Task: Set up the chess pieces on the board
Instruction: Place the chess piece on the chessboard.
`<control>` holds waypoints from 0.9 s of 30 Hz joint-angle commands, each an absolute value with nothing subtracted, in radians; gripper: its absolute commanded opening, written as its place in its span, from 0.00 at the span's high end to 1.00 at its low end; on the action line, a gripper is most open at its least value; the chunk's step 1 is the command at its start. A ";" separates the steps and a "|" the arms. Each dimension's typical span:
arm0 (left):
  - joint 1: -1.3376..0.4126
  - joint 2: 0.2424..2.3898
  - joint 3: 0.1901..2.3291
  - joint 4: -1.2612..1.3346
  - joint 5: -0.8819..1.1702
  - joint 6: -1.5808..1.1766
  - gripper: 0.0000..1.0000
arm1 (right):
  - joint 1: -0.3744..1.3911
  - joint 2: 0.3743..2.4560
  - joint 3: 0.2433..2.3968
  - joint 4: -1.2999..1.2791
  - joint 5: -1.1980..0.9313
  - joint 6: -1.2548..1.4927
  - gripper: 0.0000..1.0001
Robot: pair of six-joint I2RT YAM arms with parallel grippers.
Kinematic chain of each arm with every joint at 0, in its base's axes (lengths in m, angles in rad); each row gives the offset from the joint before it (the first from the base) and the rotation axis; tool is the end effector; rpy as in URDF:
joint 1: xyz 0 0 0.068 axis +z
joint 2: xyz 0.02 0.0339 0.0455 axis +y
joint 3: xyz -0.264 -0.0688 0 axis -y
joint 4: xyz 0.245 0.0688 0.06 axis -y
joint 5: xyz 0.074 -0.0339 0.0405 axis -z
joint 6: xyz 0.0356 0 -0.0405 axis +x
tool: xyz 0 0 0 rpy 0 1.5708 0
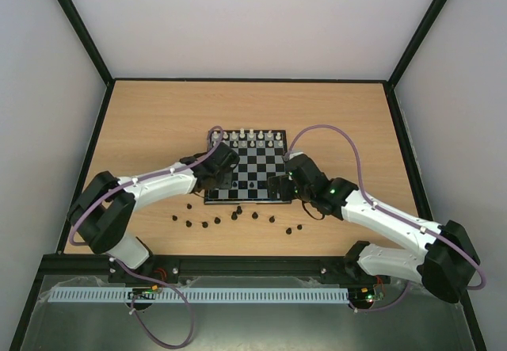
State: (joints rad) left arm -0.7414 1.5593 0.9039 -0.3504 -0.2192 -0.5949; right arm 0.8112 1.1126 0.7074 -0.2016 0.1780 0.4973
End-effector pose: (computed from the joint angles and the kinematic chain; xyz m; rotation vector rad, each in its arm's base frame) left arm 0.2309 -0.2009 0.1839 0.1056 2.5553 -0.2389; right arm 0.1709 0.1709 0.2467 -0.2444 2.2069 0.5491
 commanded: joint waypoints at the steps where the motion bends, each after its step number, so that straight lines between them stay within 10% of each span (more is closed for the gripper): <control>1: -0.756 1.553 0.887 -0.341 -0.210 -0.613 0.91 | 0.807 1.128 0.693 -0.192 0.197 0.495 0.01; 27: -0.778 1.591 0.861 -0.325 -0.225 -0.628 0.86 | 0.807 1.141 0.687 -0.184 0.190 0.495 0.01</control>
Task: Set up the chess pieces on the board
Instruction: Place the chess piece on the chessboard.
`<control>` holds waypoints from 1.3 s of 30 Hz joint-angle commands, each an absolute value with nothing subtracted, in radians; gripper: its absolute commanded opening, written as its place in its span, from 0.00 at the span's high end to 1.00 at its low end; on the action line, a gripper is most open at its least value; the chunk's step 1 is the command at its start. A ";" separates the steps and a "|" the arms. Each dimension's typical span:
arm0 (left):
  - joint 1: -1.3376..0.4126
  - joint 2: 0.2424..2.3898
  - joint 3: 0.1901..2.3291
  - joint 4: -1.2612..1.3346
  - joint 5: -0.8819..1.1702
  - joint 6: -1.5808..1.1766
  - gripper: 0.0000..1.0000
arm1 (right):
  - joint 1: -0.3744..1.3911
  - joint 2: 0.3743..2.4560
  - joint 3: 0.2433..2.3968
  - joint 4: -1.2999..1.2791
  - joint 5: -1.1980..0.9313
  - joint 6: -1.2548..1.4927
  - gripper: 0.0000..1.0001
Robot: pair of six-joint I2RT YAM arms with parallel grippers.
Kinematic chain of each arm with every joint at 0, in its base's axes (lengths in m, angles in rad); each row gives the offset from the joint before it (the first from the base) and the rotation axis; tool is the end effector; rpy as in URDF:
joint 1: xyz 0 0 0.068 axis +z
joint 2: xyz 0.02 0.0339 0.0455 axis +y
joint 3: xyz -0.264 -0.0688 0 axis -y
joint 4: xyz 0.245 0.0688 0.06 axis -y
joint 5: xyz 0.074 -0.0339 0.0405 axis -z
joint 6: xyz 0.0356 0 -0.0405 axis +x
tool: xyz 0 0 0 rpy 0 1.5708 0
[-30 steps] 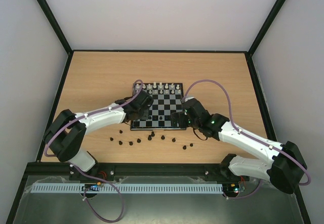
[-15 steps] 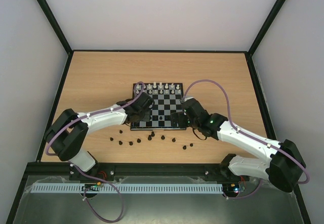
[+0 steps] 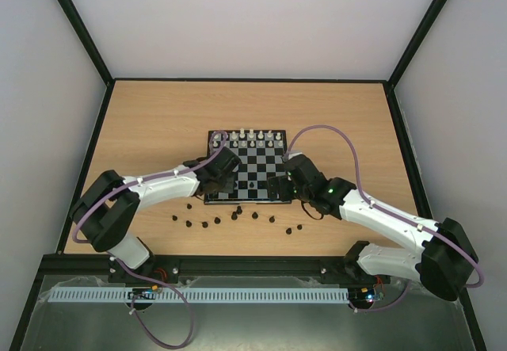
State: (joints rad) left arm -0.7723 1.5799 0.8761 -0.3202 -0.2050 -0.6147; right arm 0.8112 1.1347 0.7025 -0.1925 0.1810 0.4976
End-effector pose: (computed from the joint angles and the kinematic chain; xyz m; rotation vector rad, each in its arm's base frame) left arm 0.2233 -0.2074 0.1717 0.1290 2.5797 -0.2586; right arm 0.1730 0.1729 0.2409 -0.2463 2.2222 0.5350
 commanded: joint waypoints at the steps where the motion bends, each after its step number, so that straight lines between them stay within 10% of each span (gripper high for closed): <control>1: -0.778 1.592 0.858 -0.323 -0.225 -0.630 0.86 | 0.807 1.141 0.687 -0.184 0.189 0.496 0.01; 39: -0.828 1.551 0.882 -0.393 -0.304 -0.659 0.66 | 0.808 1.152 0.681 -0.177 0.174 0.497 0.01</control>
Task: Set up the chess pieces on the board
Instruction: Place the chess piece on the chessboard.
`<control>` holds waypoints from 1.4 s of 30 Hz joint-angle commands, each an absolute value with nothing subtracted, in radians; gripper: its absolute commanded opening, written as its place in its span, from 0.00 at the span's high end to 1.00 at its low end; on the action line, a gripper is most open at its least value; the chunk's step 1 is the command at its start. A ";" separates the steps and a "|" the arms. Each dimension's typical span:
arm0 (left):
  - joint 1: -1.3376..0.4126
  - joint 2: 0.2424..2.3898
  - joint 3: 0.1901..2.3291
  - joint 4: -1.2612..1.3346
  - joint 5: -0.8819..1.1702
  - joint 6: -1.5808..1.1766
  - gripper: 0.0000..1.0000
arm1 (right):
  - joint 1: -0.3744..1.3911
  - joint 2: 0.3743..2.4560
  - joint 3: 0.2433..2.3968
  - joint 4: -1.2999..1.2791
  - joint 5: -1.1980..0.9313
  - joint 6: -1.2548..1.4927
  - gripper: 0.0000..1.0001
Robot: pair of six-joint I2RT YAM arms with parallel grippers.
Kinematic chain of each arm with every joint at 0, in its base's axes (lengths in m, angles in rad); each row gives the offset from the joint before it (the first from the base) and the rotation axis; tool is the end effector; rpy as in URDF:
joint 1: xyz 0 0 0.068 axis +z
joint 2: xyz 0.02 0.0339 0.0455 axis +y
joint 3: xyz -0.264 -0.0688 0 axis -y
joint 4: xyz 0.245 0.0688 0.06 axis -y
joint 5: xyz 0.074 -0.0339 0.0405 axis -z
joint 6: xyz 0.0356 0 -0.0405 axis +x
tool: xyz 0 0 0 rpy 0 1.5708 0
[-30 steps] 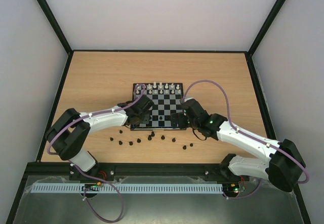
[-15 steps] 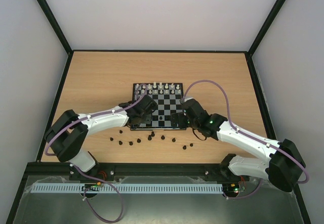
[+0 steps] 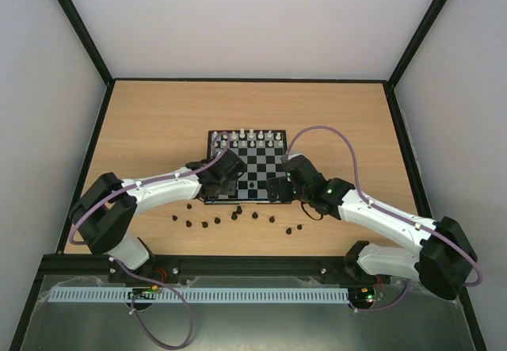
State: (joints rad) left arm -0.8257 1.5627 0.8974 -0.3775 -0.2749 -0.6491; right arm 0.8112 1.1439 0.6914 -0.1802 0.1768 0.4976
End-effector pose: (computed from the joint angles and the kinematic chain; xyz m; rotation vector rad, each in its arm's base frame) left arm 0.2120 -0.2156 0.1799 0.1306 2.5621 -0.2034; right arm 0.1734 0.1735 0.2362 -0.2507 2.2305 0.5340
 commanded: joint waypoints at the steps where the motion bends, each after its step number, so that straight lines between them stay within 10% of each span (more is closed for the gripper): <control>1: -0.828 1.555 0.882 -0.391 -0.302 -0.659 0.70 | 0.807 1.152 0.681 -0.176 0.175 0.497 0.01; 11: -0.827 1.573 0.882 -0.387 -0.299 -0.655 0.81 | 0.808 1.161 0.681 -0.176 0.168 0.495 0.01; 21: -0.814 1.586 0.852 -0.373 -0.291 -0.654 0.68 | 0.807 1.175 0.684 -0.172 0.163 0.493 0.01; 42: -0.798 1.629 0.872 -0.331 -0.267 -0.630 0.87 | 0.807 1.182 0.682 -0.170 0.167 0.494 0.01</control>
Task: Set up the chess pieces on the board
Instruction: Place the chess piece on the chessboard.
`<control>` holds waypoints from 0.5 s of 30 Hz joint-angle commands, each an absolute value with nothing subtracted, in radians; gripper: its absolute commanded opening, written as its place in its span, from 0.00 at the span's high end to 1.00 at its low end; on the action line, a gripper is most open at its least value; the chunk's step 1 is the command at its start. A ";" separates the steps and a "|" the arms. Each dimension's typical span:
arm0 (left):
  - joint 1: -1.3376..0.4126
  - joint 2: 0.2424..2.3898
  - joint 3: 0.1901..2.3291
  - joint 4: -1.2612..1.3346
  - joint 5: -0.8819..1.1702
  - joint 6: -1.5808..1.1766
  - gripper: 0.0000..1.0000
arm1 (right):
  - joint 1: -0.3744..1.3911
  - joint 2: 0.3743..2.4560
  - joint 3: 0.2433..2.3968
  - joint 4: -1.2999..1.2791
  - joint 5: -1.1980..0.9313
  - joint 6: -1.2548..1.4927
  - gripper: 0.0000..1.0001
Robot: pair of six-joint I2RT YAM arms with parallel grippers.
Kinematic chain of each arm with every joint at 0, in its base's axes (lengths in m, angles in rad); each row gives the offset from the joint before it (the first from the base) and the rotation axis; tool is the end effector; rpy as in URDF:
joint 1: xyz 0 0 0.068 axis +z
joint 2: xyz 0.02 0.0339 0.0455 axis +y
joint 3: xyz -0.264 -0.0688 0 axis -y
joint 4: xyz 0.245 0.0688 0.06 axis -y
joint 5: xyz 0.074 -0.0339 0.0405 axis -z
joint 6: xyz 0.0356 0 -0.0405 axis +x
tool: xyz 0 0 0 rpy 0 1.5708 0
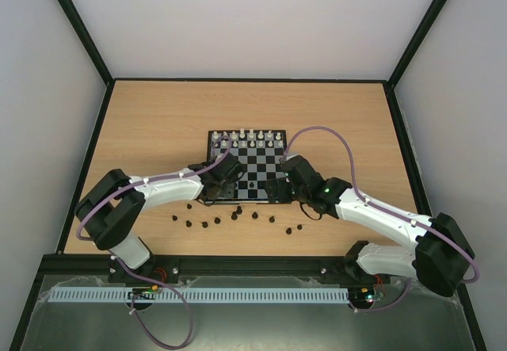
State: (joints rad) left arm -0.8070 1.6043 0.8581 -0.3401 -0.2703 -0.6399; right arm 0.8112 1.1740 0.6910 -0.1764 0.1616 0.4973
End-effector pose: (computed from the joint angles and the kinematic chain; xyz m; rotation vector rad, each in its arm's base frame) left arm 0.2143 -0.2100 0.1592 0.1299 2.5975 -0.1603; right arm 0.1757 0.1767 0.2295 -0.2661 2.2586 0.5318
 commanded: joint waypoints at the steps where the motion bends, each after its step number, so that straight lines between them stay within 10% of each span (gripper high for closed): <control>1: -0.797 1.630 0.875 -0.331 -0.267 -0.630 0.87 | 0.808 1.183 0.683 -0.171 0.168 0.494 0.01; 15: -0.796 1.616 0.888 -0.338 -0.277 -0.628 0.83 | 0.807 1.183 0.680 -0.170 0.163 0.494 0.01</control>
